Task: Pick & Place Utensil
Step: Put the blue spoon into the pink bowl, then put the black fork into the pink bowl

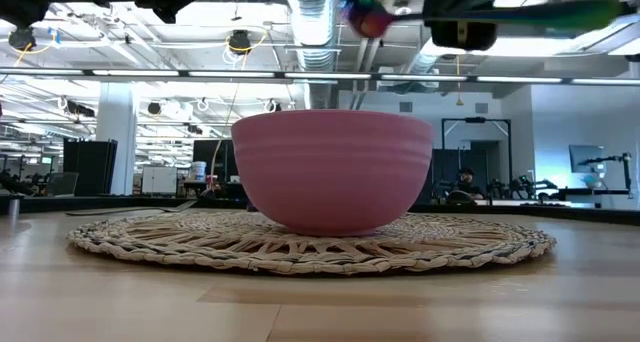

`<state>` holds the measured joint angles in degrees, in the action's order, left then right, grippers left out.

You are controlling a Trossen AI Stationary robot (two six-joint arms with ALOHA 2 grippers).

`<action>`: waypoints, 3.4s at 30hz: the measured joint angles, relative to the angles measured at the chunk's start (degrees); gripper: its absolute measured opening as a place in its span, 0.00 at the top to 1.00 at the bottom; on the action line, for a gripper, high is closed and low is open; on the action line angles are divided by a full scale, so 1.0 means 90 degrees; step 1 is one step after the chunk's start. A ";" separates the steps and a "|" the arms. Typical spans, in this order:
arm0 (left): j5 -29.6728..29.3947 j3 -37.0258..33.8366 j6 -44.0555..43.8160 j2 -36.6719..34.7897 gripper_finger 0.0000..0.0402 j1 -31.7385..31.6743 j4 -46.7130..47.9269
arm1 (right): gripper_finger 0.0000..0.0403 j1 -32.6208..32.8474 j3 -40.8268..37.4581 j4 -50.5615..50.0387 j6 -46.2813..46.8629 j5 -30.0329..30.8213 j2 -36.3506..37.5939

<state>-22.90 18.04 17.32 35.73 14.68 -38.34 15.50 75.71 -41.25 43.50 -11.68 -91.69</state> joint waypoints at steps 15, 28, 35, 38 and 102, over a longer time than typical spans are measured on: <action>0.0002 0.0000 0.0000 0.0000 0.65 -0.0001 -0.0076 | 0.97 -0.0931 0.2213 -0.1464 -0.0759 -0.3194 -0.2653; 0.0002 0.0000 0.0001 -0.0002 0.65 -0.0001 -0.0079 | 0.96 -0.1360 0.2422 -0.1541 -0.0881 -0.4244 -0.3585; 0.0002 0.0000 0.0002 -0.0002 0.65 0.0001 -0.0079 | 0.96 -0.1399 0.2422 -0.1204 -0.0898 -0.4182 -0.3603; 0.0002 0.0000 0.0002 -0.0002 0.65 -0.0001 -0.0079 | 0.95 -0.1403 0.2422 -0.1075 -0.0898 -0.3840 -0.3603; -0.0427 0.0001 -0.0011 0.0002 0.65 0.0002 0.0042 | 0.95 -0.1896 0.3789 -0.2750 -0.2517 -0.3071 -0.3480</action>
<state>-26.74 18.05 17.23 35.74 14.70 -37.96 -1.56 109.81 -65.99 20.84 -39.32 -123.00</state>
